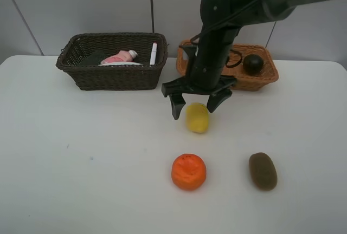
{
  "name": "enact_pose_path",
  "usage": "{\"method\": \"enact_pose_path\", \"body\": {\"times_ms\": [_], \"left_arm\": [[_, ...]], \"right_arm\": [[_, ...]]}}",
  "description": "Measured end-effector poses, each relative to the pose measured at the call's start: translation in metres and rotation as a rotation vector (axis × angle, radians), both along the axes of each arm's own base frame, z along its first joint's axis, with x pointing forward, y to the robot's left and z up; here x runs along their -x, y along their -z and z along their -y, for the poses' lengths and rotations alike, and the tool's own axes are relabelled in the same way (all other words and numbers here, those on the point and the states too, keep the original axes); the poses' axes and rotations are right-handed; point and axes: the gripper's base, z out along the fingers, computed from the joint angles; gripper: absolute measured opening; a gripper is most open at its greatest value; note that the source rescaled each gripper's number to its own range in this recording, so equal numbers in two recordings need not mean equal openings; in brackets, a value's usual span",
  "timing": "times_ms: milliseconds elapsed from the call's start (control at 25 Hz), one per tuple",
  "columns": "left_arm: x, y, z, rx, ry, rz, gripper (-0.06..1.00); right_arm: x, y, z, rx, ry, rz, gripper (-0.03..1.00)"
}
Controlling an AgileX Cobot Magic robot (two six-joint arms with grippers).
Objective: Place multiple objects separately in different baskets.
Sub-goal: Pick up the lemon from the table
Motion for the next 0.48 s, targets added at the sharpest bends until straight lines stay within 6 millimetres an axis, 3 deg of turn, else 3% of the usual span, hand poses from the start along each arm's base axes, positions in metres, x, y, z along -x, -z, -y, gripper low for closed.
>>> {"method": "enact_pose_path", "body": {"times_ms": [160,280,480], "left_arm": [[0.0,0.0,0.0,0.001,0.001,0.0,1.0],[0.0,0.0,0.0,0.002,0.001,0.0,1.0],[0.0,0.0,0.0,0.002,0.001,0.0,1.0]], "right_arm": [[-0.007,0.018,0.005,0.075,-0.027,0.016,0.96],[-0.01,0.042,0.006,0.112,-0.036,0.007,0.96],[-0.012,0.057,0.005,0.114,-0.036,0.01,0.96]]}}
